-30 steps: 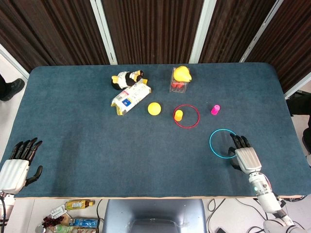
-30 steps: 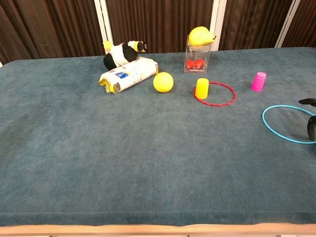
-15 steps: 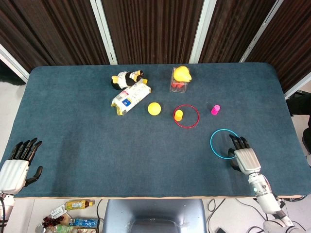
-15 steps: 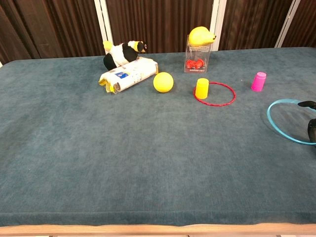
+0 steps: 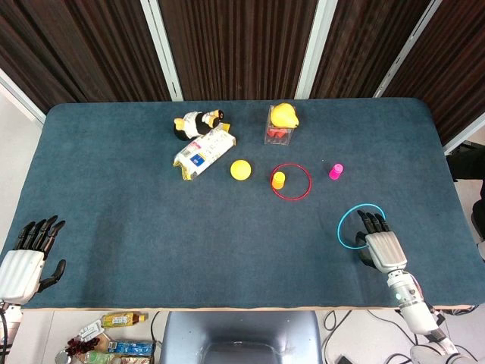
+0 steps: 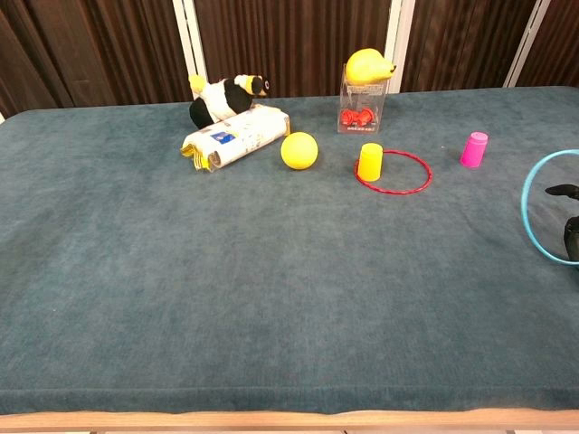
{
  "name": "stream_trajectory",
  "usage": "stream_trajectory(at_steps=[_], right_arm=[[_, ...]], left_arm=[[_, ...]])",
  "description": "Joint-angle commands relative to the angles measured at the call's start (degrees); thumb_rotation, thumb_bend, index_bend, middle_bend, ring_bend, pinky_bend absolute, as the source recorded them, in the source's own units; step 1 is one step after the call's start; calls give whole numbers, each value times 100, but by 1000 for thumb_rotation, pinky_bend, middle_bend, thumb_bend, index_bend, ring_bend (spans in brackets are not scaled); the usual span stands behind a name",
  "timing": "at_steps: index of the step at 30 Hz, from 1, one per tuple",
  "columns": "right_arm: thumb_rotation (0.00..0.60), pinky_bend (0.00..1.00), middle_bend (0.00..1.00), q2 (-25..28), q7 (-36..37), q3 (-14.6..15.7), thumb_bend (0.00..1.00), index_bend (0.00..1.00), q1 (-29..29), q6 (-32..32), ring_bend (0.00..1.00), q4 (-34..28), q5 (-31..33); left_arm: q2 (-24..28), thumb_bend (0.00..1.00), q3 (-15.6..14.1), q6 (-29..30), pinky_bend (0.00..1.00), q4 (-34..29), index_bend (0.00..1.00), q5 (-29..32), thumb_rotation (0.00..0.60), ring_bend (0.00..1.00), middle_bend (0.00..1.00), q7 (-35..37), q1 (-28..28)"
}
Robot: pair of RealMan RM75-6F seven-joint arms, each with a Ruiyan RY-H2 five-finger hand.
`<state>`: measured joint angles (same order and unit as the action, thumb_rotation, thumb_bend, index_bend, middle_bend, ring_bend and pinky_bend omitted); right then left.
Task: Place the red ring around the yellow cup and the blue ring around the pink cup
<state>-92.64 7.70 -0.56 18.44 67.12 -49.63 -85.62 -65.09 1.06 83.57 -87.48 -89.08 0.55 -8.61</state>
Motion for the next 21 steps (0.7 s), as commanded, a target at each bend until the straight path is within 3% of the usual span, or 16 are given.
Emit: stream_trajectory(at_steps=[1, 11, 21], right_arm=[[600, 0, 112, 10, 2, -5, 488, 743, -2, 11, 0, -14, -1], [600, 0, 114, 135, 110, -122, 488, 751, 79, 14, 0, -213, 32], [600, 0, 114, 326, 84, -471, 488, 751, 528, -292, 0, -561, 162]], left_arm=[[0, 427, 0, -2, 63, -1, 0, -1, 600, 0, 0, 0, -2], [-5, 427, -6, 11, 62, -9, 0, -11, 600, 0, 0, -25, 7], [-28, 428, 1, -58, 63, -11, 0, 30, 600, 0, 0, -94, -17]])
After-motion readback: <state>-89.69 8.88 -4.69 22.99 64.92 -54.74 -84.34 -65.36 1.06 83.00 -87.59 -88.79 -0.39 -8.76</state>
